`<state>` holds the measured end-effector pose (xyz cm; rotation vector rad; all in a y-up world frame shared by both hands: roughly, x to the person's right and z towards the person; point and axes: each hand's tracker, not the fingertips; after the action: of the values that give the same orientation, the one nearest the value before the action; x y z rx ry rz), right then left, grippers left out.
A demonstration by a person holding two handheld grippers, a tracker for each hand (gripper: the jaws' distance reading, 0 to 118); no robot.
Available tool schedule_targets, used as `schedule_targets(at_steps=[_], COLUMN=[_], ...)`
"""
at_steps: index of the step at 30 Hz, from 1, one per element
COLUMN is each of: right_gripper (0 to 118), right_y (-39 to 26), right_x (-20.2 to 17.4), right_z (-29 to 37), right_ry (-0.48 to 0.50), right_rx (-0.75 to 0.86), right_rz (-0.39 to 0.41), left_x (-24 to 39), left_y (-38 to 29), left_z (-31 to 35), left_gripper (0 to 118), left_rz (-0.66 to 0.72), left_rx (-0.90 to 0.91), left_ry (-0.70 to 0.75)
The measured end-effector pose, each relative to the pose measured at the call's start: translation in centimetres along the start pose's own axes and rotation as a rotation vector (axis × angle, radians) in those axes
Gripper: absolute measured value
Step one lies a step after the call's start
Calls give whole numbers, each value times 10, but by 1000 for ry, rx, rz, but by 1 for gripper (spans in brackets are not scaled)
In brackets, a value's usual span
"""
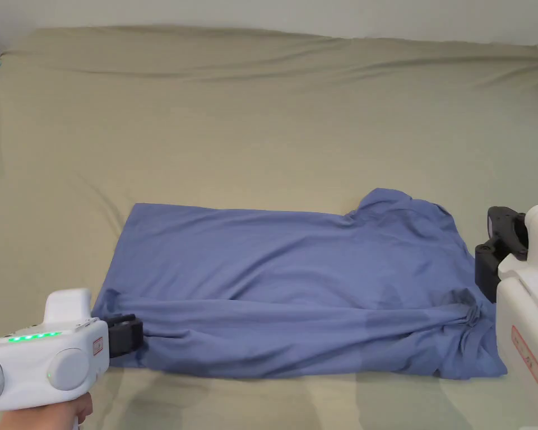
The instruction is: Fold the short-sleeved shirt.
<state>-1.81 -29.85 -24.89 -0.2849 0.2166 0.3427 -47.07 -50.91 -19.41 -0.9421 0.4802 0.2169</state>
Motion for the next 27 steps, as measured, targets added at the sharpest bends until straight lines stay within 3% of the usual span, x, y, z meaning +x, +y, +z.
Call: schedule_targets(at_steps=[5, 6, 7, 10, 12, 13, 15, 16, 17, 18, 19, 20, 22, 27], right_gripper=[0, 0, 0, 0, 0, 0, 0, 8, 29, 58, 102, 118, 112, 112], right_y=[-9, -10, -12, -15, -19, -23, -36, -44, -55, -69, -84, -101, -132, -193], right_x=[10, 12, 13, 18, 21, 24, 32, 36, 40, 44, 47, 50, 56, 61], right_z=[-5, -6, -6, -11, -18, -24, -39, -47, -58, -71, -83, -97, -117, -166], right_ry=[-28, -33, -36, -43, -47, -46, -54, -51, -38, -30, -22, -8, 2, -1], right_rx=[-42, -48, -52, -73, -102, -132, -207, -254, -317, -391, -454, -535, -612, -819], right_rz=[10, 8, 6, 0, -8, -17, -66, -79, -85, -90, -104, -112, -156, -222], left_x=[-1, 2, 5, 14, 22, 26, 25, 24, 22, 22, 21, 20, 23, 27], left_y=[-4, -4, -4, -2, 0, 2, 5, 7, 9, 10, 11, 11, 9, 6], left_z=[-23, -22, -19, -4, 7, 13, 26, 32, 38, 44, 47, 49, 56, 59], left_gripper=[103, 97, 81, 70, 22, 7, 7, 8, 7, 7, 8, 7, 7, 7], left_rz=[12, 7, -6, -60, -98, -122, -104, -77, -64, -58, -59, -66, -94, -127], left_rx=[-56, -49, -36, -17, 7, 34, 67, 84, 91, 100, 115, 123, 149, 152], left_ry=[-34, -31, -13, -84, -110, -81, -81, -93, -99, -102, -101, -100, -83, -67])
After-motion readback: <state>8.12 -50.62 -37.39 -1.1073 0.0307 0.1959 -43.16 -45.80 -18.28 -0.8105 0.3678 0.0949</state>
